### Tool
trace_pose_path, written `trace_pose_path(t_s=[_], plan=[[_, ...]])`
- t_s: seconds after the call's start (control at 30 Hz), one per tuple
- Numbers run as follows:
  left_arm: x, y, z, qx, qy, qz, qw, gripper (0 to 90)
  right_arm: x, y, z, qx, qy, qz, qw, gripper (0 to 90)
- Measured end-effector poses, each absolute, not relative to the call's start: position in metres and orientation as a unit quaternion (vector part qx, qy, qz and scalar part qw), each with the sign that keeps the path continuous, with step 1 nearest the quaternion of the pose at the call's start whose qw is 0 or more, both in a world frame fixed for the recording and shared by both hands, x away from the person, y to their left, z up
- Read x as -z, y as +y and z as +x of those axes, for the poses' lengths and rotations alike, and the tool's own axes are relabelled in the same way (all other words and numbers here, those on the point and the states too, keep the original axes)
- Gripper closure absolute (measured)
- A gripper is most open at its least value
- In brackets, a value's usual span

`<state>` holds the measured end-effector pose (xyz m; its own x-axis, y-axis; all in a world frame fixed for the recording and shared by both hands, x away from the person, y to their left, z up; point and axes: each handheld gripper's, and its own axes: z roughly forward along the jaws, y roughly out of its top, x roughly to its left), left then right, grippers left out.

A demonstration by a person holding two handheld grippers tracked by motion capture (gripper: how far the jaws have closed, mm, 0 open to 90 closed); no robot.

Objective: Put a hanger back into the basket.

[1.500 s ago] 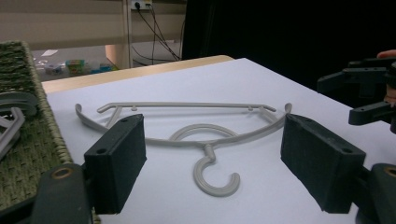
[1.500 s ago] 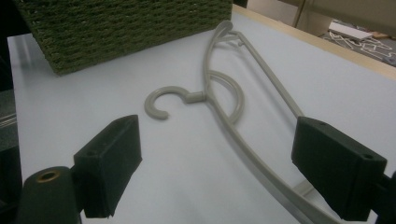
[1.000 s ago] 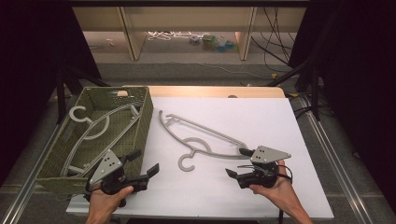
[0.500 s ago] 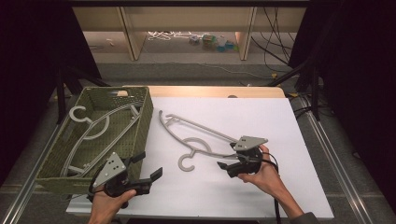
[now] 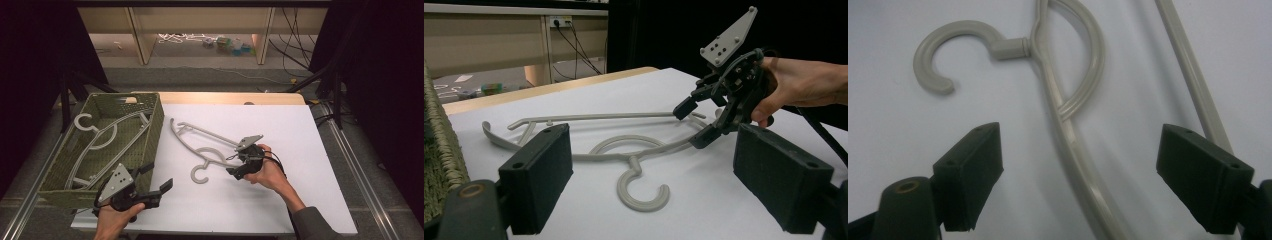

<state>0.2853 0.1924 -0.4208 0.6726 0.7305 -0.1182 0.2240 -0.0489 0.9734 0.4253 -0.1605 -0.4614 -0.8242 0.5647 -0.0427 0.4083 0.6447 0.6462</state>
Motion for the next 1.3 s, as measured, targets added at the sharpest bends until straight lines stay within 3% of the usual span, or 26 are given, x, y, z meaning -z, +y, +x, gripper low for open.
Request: trace_pose_path(t_s=[0.3,0.9,1.3], plan=[[0.421,0.193,0.285,-0.221,0.338,0.691,0.599,15.8,0.465,-0.154,0.435,-0.298,0.918,0.244,0.097,28.3],[0.423,0.192,0.285,-0.220,0.336,0.695,0.597,15.8,0.469,-0.141,0.445,-0.235,0.944,0.224,0.065,56.5],[0.424,0.192,0.285,-0.218,0.334,0.699,0.593,15.9,0.465,-0.137,0.449,-0.210,0.950,0.224,0.047,67.9]])
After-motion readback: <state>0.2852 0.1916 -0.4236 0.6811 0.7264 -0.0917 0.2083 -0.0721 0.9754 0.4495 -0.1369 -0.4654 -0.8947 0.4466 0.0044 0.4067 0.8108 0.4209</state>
